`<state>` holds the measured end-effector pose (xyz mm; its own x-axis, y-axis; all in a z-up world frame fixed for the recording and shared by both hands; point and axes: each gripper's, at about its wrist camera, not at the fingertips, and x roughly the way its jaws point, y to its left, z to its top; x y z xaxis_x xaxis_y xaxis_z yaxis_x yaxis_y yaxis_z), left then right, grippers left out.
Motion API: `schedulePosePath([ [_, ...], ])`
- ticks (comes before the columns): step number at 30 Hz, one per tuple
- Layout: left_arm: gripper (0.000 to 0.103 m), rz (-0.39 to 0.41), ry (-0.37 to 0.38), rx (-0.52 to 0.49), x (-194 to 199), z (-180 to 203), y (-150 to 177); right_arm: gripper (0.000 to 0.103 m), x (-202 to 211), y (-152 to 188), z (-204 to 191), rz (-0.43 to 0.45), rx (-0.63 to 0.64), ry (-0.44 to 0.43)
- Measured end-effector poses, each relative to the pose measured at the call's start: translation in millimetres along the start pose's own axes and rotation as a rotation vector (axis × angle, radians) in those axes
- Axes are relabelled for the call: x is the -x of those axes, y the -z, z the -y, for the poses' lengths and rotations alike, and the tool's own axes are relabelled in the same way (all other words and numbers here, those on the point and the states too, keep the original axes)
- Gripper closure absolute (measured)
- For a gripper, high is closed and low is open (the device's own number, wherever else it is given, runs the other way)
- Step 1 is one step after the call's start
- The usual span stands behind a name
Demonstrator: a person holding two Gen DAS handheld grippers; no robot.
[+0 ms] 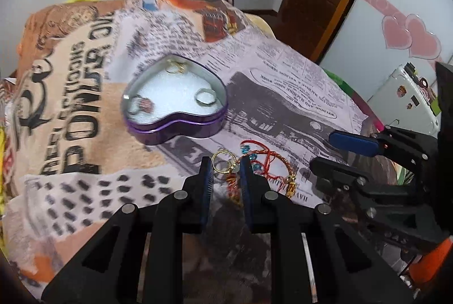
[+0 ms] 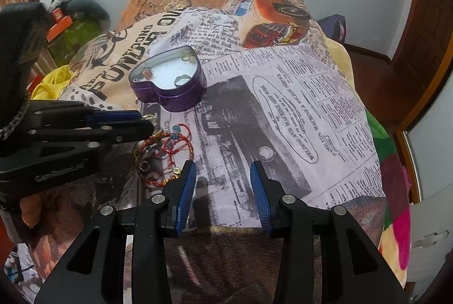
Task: Organize jewelry
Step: 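Grasp the red beaded bracelet with the right tool while the left tool grasps a gold ring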
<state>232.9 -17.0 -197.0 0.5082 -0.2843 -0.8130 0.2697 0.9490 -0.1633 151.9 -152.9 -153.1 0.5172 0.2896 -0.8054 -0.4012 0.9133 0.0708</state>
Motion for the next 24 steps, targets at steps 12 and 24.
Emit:
schedulePosePath([
  [12, 0.084, 0.099, -0.069, -0.022, 50.7, -11.4, 20.0, 0.067, -13.0, -15.6, -34.2, -0.016, 0.033, -0.070],
  [24, 0.084, 0.115, -0.018, 0.011, 47.2, -22.2, 26.6, 0.077, -38.5, -20.0, -39.8, -0.071, 0.045, -0.052],
])
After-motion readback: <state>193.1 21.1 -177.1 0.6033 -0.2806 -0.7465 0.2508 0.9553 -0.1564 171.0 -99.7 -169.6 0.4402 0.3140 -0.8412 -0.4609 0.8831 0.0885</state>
